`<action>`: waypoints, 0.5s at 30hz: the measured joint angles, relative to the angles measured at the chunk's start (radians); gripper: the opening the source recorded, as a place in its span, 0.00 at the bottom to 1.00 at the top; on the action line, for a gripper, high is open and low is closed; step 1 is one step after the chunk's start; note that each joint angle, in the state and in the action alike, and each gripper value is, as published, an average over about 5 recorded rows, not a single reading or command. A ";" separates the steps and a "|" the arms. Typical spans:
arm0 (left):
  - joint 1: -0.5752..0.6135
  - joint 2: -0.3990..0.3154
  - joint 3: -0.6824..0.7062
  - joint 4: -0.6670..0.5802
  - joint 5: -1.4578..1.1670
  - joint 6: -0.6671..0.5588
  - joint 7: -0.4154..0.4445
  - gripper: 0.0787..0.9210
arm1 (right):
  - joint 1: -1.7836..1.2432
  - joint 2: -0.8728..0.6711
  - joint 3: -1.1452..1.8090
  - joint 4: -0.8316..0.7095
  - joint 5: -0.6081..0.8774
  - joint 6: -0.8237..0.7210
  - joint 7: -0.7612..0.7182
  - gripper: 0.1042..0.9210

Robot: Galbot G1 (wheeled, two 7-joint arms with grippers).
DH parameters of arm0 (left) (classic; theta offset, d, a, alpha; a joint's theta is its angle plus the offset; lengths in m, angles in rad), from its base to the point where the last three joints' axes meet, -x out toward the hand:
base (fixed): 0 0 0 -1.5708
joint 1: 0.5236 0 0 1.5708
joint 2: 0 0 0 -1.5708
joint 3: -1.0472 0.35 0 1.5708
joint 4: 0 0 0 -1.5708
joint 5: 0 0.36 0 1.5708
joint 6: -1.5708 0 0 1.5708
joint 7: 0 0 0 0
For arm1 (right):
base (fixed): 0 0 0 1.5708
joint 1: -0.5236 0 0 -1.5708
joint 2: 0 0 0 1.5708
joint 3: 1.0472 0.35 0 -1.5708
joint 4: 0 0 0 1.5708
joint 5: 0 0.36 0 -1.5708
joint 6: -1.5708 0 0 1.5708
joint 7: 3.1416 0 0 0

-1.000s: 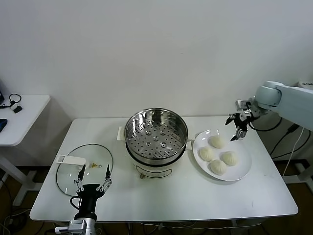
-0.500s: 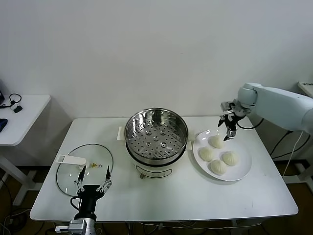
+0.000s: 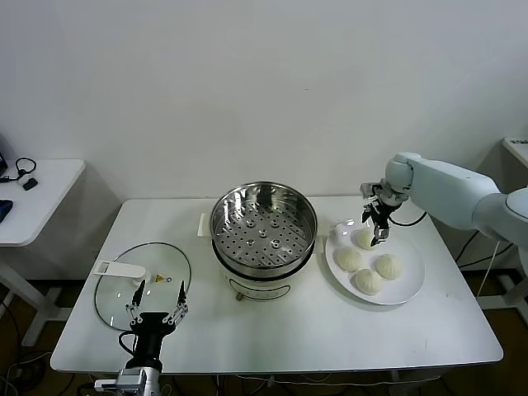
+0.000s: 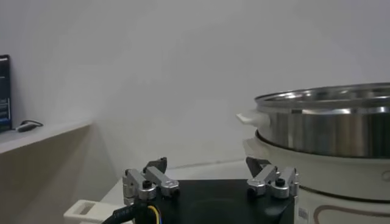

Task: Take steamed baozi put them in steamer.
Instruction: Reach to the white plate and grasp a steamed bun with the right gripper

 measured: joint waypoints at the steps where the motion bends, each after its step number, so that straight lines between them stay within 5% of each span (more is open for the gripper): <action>1: 0.000 0.001 0.000 0.002 0.001 -0.001 0.000 0.88 | -0.005 0.002 0.005 -0.010 -0.004 0.002 0.000 0.88; 15: -0.005 0.014 -0.012 0.016 0.007 -0.008 0.001 0.88 | -0.058 0.034 0.050 -0.102 -0.025 0.009 -0.001 0.88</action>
